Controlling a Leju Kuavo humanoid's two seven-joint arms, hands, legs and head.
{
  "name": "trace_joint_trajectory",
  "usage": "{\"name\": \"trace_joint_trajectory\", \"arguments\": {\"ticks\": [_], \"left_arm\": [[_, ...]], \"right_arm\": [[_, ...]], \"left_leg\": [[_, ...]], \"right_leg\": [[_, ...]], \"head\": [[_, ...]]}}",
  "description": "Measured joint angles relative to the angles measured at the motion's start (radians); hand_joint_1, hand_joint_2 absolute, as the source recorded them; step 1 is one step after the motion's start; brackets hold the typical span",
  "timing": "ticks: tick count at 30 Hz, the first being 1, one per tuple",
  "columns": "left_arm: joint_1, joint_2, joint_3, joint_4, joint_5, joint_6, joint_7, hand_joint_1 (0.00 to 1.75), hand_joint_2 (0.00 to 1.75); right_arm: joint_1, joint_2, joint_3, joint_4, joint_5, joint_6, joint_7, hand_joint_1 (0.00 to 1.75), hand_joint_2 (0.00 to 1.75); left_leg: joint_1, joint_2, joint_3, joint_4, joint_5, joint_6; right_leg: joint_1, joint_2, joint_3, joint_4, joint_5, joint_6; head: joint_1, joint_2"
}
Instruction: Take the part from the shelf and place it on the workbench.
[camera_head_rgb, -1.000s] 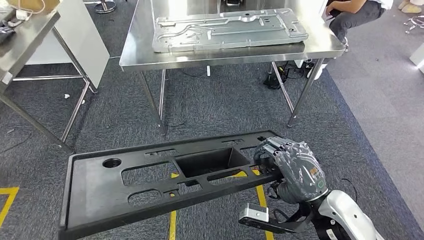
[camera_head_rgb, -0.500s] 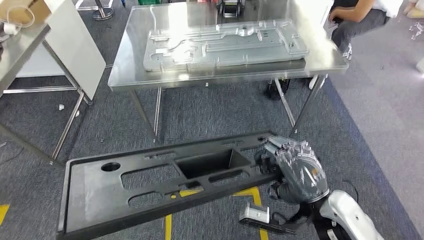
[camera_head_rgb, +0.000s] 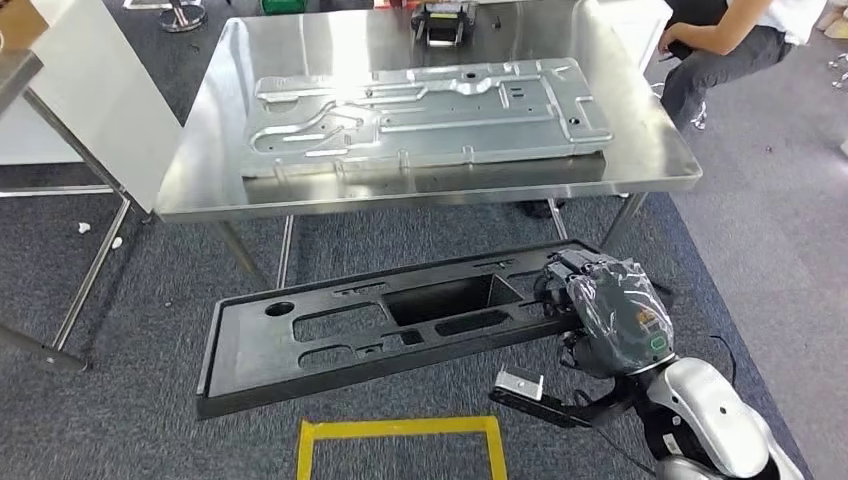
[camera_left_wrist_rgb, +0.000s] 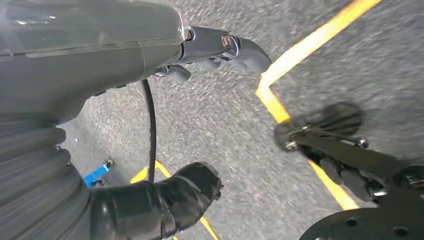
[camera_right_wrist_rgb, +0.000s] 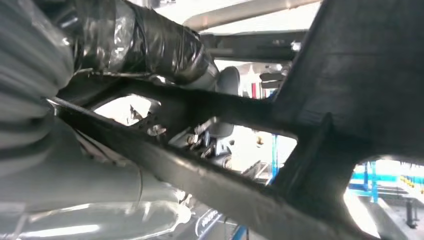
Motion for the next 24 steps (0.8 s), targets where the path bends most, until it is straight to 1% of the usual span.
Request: {"name": "trace_joint_trajectory", "arguments": {"ticks": [1,2,3,4,5,6,7,8,9,10,11,12,13,14,15,16,17,18,19,20,21,22,23,24], "left_arm": [[-0.001,0.002,-0.001,0.000,0.000,0.000,0.000,0.00,1.75],[-0.001,0.003,-0.002,0.000,-0.001,0.000,-0.001,0.00,1.75],[0.001,0.004,-0.002,0.000,-0.001,0.000,-0.001,0.00,1.75],[0.003,0.004,-0.003,0.000,-0.001,0.000,-0.001,0.00,1.75],[0.006,0.004,-0.004,0.000,-0.001,0.000,-0.001,0.00,1.75],[0.010,0.004,-0.004,0.000,-0.001,0.000,-0.001,0.00,1.75],[0.014,0.004,-0.005,0.000,-0.001,0.000,-0.001,0.00,1.75],[0.020,0.004,-0.006,0.001,-0.001,0.000,-0.001,0.00,1.75],[0.024,0.004,-0.006,0.002,-0.002,0.000,-0.001,0.00,1.75],[0.027,0.004,-0.007,0.002,-0.001,0.000,-0.001,0.00,1.75],[0.027,0.005,-0.008,0.003,-0.002,0.000,0.000,0.00,1.75],[0.024,0.005,-0.008,0.003,-0.002,0.000,0.000,0.00,1.75],[0.020,0.006,-0.008,0.003,-0.002,-0.001,0.000,0.00,1.75],[0.017,0.006,-0.008,0.003,-0.003,-0.003,-0.001,0.00,1.75],[0.014,0.007,-0.008,0.003,-0.002,-0.005,-0.002,0.00,1.75],[0.011,0.009,-0.009,0.003,-0.003,-0.007,-0.003,0.00,1.75],[0.010,0.010,-0.009,0.003,-0.004,-0.009,-0.003,0.00,1.75],[0.010,0.012,-0.009,0.003,-0.006,-0.012,-0.004,0.00,1.75],[0.010,0.014,-0.009,0.003,-0.008,-0.014,-0.004,0.00,1.75],[0.011,0.016,-0.010,0.003,-0.011,-0.017,-0.005,0.00,1.75],[0.012,0.018,-0.010,0.003,-0.015,-0.019,-0.006,0.00,1.75],[0.014,0.020,-0.011,0.003,-0.019,-0.022,-0.007,0.00,1.75],[0.016,0.020,-0.011,0.003,-0.023,-0.027,-0.009,0.00,1.75],[0.017,0.022,-0.012,0.004,-0.030,-0.031,-0.011,0.00,1.75]], "right_arm": [[-0.002,0.001,0.000,0.002,0.000,0.000,0.000,1.75,1.75],[-0.002,0.001,0.000,0.005,-0.001,0.000,0.000,1.75,1.75],[-0.002,0.002,0.000,0.009,-0.001,0.000,0.000,1.75,1.75],[-0.003,0.002,0.000,0.012,-0.001,0.000,0.000,1.75,1.75],[-0.003,0.002,0.000,0.014,-0.001,0.000,0.000,1.75,1.75],[-0.004,0.002,0.000,0.018,-0.001,0.000,0.000,1.75,1.75],[-0.004,0.002,0.000,0.021,-0.001,0.000,-0.001,1.75,1.75],[-0.004,0.002,0.000,0.025,-0.001,0.000,-0.001,1.75,1.75],[-0.003,0.003,0.001,0.030,-0.001,0.001,-0.001,1.75,1.75],[-0.004,0.004,0.001,0.033,0.000,0.001,-0.001,1.75,1.75],[-0.006,0.005,0.001,0.036,0.003,0.001,-0.001,1.75,1.75],[-0.011,0.006,0.001,0.036,0.008,0.001,0.000,1.75,1.75],[-0.020,0.004,-0.001,0.036,0.013,0.000,0.001,1.75,1.75],[-0.029,0.002,-0.004,0.037,0.017,0.001,0.001,1.75,1.75],[-0.039,-0.002,-0.009,0.039,0.019,0.001,0.001,1.75,1.75],[-0.048,-0.007,-0.015,0.042,0.020,0.003,0.000,1.75,1.75],[-0.055,-0.013,-0.022,0.046,0.020,0.008,-0.002,1.75,1.75],[-0.062,-0.019,-0.030,0.052,0.020,0.013,-0.005,1.75,1.75],[-0.072,-0.027,-0.038,0.060,0.020,0.021,-0.008,1.75,1.75],[-0.083,-0.036,-0.047,0.070,0.022,0.029,-0.012,1.75,1.75],[-0.094,-0.045,-0.056,0.082,0.026,0.037,-0.017,1.75,1.75],[-0.105,-0.054,-0.065,0.097,0.030,0.045,-0.022,1.75,1.75],[-0.116,-0.063,-0.072,0.115,0.036,0.053,-0.027,1.75,1.75],[-0.126,-0.070,-0.077,0.135,0.042,0.061,-0.032,1.75,1.75]], "left_leg": [[0.001,0.002,-0.061,0.081,0.002,-0.002],[0.000,0.004,-0.120,0.141,-0.020,-0.003],[-0.001,0.005,-0.170,0.169,-0.063,-0.005],[-0.001,0.006,-0.210,0.171,-0.112,-0.006],[-0.001,0.008,-0.243,0.155,-0.147,-0.005],[-0.001,0.010,-0.270,0.119,-0.151,-0.004],[-0.001,0.012,-0.293,0.068,-0.105,0.000],[-0.002,0.015,-0.312,0.006,-0.008,0.003],[-0.003,0.018,-0.328,-0.048,0.096,0.008],[-0.007,0.021,-0.335,-0.077,0.177,0.013],[-0.011,0.023,-0.337,-0.086,0.215,0.018],[-0.015,0.024,-0.332,-0.076,0.206,0.026],[-0.017,0.021,-0.320,-0.065,0.187,0.035],[-0.018,0.020,-0.308,-0.062,0.171,0.045],[-0.019,0.018,-0.293,-0.061,0.158,0.055],[-0.020,0.016,-0.277,-0.062,0.144,0.063],[-0.023,0.015,-0.260,-0.062,0.128,0.068],[-0.025,0.013,-0.240,-0.063,0.110,0.072],[-0.027,0.010,-0.217,-0.064,0.092,0.073],[-0.029,0.006,-0.193,-0.067,0.072,0.074],[-0.031,0.003,-0.165,-0.070,0.052,0.074],[-0.033,0.000,-0.136,-0.075,0.033,0.074],[-0.034,-0.003,-0.110,-0.080,0.013,0.074],[-0.036,-0.007,-0.085,-0.084,-0.005,0.073]], "right_leg": [[-0.001,0.000,0.031,-0.022,-0.012,-0.005],[0.000,0.001,0.065,-0.043,-0.024,-0.007],[0.000,0.001,0.100,-0.062,-0.038,-0.007],[0.000,0.002,0.137,-0.080,-0.052,-0.006],[0.001,0.003,0.174,-0.095,-0.068,-0.005],[0.001,0.004,0.213,-0.108,-0.087,-0.003],[0.001,0.004,0.248,-0.117,-0.108,0.001],[0.002,0.005,0.279,-0.120,-0.131,0.005],[0.003,0.008,0.303,-0.118,-0.156,0.011],[0.004,0.010,0.322,-0.115,-0.183,0.017],[0.004,0.013,0.342,-0.108,-0.203,0.025],[0.004,0.015,0.351,-0.092,-0.210,0.032],[0.000,0.016,0.347,-0.055,-0.202,0.037],[-0.002,0.016,0.323,0.005,-0.180,0.040],[-0.004,0.015,0.274,0.086,-0.160,0.040],[-0.004,0.015,0.215,0.168,-0.157,0.040],[-0.001,0.013,0.156,0.234,-0.176,0.039],[0.002,0.013,0.100,0.279,-0.216,0.039],[0.006,0.012,0.053,0.295,-0.266,0.037],[0.010,0.012,0.014,0.289,-0.310,0.034],[0.016,0.012,-0.018,0.262,-0.330,0.029],[0.023,0.012,-0.044,0.219,-0.311,0.021],[0.032,0.012,-0.065,0.157,-0.224,0.007],[0.043,0.015,-0.081,0.099,-0.115,-0.006]], "head": [[-0.001,0.000],[-0.002,0.000],[-0.003,0.000],[-0.003,0.000],[-0.002,0.000],[-0.002,0.000],[-0.002,0.000],[-0.002,0.000],[-0.002,0.000],[-0.001,0.000],[0.000,0.000],[0.000,0.000],[0.001,0.000],[0.002,0.000],[0.002,0.000],[0.003,0.000],[0.003,0.000],[0.003,0.000],[0.003,0.000],[0.003,0.000],[0.003,0.000],[0.004,0.000],[0.004,0.000],[0.003,0.000]]}}
